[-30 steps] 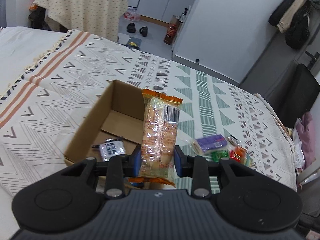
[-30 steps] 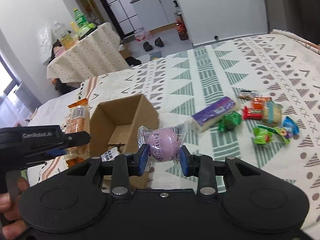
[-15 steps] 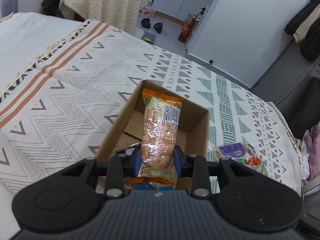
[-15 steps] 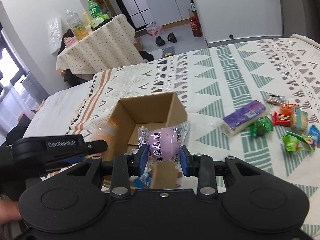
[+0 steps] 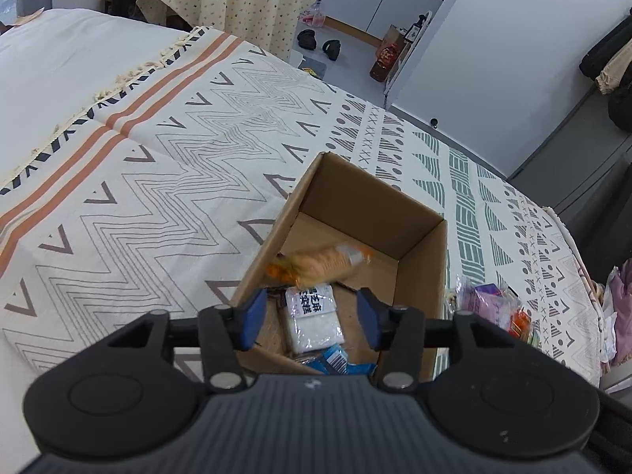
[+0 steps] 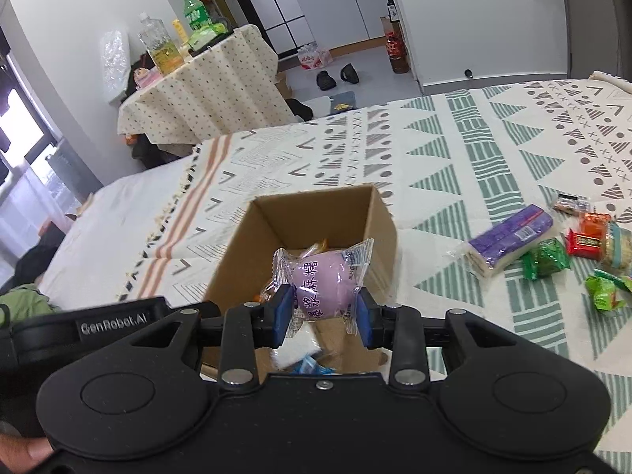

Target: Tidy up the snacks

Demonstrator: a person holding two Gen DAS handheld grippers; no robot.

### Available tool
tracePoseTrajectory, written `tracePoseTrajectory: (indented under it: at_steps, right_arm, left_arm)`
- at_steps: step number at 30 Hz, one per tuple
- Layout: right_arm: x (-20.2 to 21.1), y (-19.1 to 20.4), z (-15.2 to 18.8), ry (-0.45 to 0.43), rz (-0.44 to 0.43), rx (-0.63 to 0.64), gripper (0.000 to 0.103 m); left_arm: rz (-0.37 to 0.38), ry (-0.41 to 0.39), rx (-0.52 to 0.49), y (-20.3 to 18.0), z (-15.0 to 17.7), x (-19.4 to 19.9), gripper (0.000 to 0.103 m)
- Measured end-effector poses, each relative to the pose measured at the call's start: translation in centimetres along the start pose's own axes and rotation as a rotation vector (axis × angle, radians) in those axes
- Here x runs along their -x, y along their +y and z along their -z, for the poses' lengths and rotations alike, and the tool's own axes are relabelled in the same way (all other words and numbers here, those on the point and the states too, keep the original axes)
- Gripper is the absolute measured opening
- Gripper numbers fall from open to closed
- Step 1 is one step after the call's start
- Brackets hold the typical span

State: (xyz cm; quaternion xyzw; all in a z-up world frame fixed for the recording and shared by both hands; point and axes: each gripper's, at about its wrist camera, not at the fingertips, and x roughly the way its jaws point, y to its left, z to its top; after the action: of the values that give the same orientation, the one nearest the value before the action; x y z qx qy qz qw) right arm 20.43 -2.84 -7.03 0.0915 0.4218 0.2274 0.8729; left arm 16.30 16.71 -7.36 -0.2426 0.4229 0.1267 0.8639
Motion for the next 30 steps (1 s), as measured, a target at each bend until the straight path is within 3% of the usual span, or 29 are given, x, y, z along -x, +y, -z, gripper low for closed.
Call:
tracePoseTrajectory:
  at_steps: [4,8,13,19,23,24,30]
  right_arm:
    - [0.0,0.0,-0.4,0.000,-0.050,-0.048,0.038]
    - [0.5,0.0,-0.3,-0.010,-0.047,-0.045,0.047]
    - [1.1,-0.6,-0.1,0.000,-0.032,-0.043,0.048]
    - [2.7,-1.6,-0.2,-0.018,-0.022,-0.043,0.061]
    - [3.9,-2.5,-0.1,-0.033,-0.013,-0.044,0.075]
    - [4.2,-2.7,-0.1,-0.037,-0.012,-0.050,0.081]
    - [6.6,-4.5,-0.1,-0.071,0.015,-0.051,0.094]
  left_arm:
    - [0.005,0.004,-0.006,0.1,0.1,0.3,0.064]
    - [-0.012,0.005,-0.015,-0.1,0.1,0.5,0.072]
    - [-0.031,0.020,-0.014,-0.2,0.3,0.5,0.079]
    - [-0.056,0.026,-0.019,-0.6,0.4,1.1,0.082]
    - [-0.062,0.017,-0.034,-1.4,0.6,1.7,0.086]
    - [-0.067,0.013,-0.039,-1.6,0.7,1.9,0.089]
    - [-0.054,-0.005,-0.066,-3.5,1.5,2.9,0.103]
